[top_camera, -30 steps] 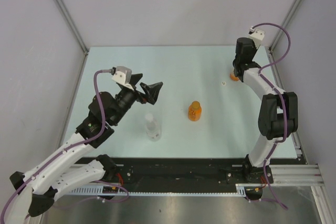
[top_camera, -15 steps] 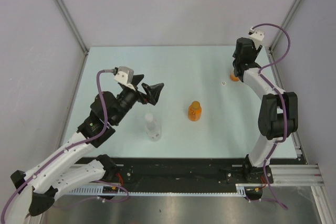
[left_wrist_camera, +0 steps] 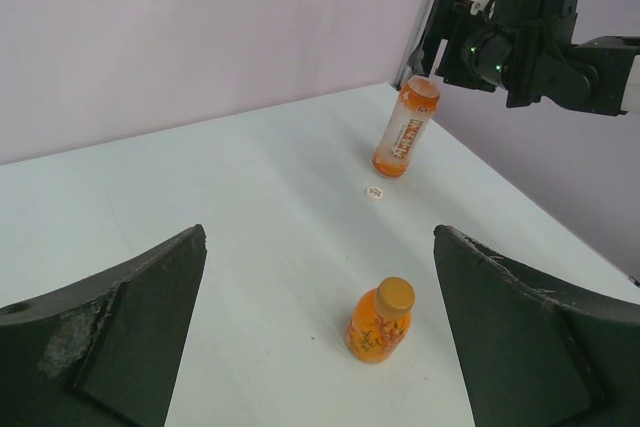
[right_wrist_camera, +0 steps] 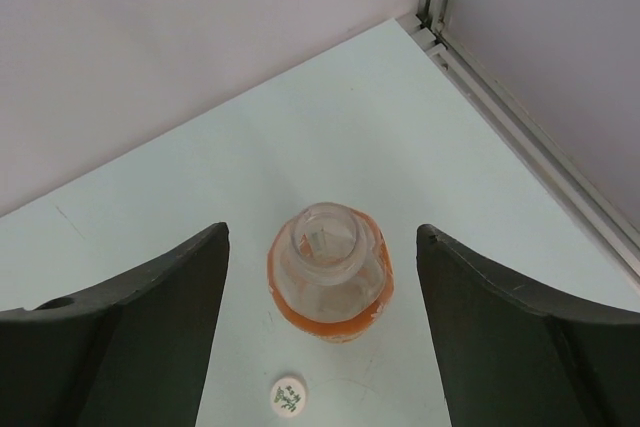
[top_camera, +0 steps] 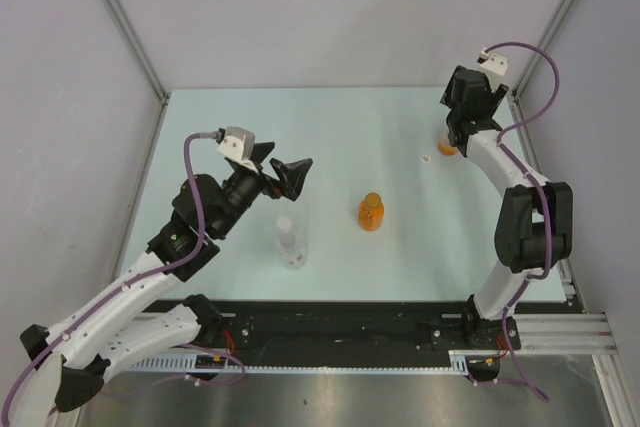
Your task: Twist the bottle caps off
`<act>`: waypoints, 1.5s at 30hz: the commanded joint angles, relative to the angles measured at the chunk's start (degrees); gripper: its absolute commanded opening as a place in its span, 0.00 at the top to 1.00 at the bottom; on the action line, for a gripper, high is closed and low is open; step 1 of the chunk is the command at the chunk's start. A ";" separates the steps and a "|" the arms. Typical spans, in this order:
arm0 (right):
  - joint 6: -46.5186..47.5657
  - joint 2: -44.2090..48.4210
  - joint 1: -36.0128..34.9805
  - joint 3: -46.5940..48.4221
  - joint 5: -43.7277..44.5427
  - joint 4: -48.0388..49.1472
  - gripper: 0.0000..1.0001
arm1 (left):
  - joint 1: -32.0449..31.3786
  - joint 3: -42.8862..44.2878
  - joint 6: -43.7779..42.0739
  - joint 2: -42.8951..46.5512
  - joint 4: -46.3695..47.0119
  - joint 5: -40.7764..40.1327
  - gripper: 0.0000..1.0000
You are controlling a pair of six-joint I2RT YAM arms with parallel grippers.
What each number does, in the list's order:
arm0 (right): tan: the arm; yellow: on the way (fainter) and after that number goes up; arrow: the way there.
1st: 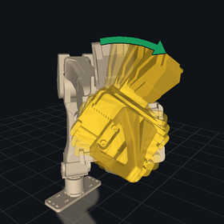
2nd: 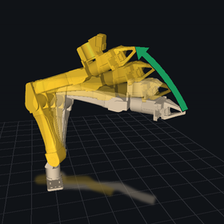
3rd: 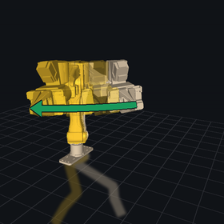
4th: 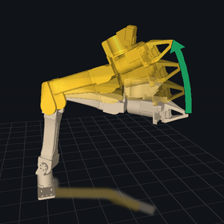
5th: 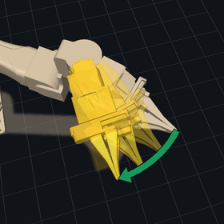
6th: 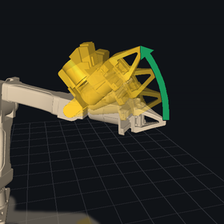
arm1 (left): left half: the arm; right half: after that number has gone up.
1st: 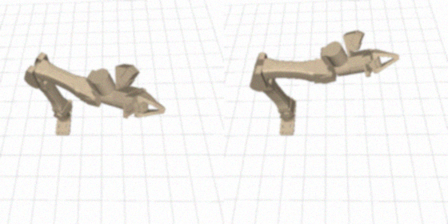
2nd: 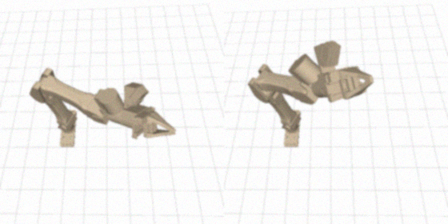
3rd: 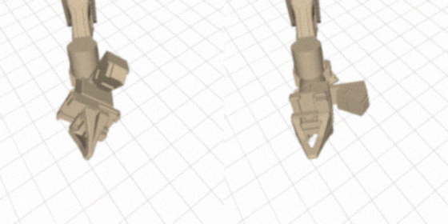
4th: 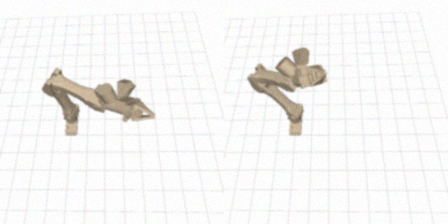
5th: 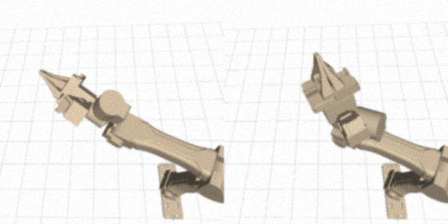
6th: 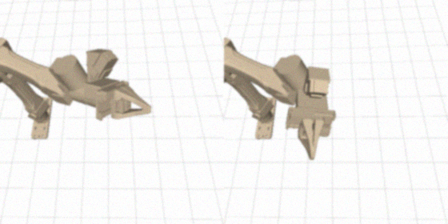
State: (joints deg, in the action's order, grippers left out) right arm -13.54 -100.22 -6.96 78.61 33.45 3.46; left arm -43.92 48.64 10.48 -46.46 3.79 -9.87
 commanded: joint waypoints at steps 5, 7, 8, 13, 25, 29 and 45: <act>-0.53 6.79 -1.12 0.32 0.12 0.05 0.18 | -0.11 0.31 0.59 0.75 1.48 0.55 0.00; -0.17 8.02 -1.91 0.32 0.47 0.05 0.17 | -0.11 0.58 0.59 0.84 1.31 0.29 0.00; 0.09 9.25 -2.52 0.40 0.65 -0.12 0.17 | -0.11 0.66 0.59 0.93 1.04 0.11 0.00; -0.61 15.49 -5.42 0.93 2.84 -2.84 0.16 | -0.11 1.54 0.24 1.28 0.34 -1.29 0.00; -6.74 29.83 -35.90 -11.08 -4.35 -16.82 0.19 | -0.11 4.45 0.50 -0.13 -3.35 -7.27 0.00; -8.60 27.10 -39.96 -15.50 -4.97 -16.39 0.19 | -0.11 4.44 0.59 0.05 -3.26 -5.60 0.00; -11.95 19.19 -39.09 -21.91 -7.26 -17.44 0.18 | -0.11 2.95 0.42 1.10 -5.11 -4.46 0.00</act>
State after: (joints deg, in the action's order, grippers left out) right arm -23.18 -80.18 -46.26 58.08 26.00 -14.68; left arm -43.92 51.42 10.50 -46.65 -1.41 -14.81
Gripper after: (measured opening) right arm 0.819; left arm 0.996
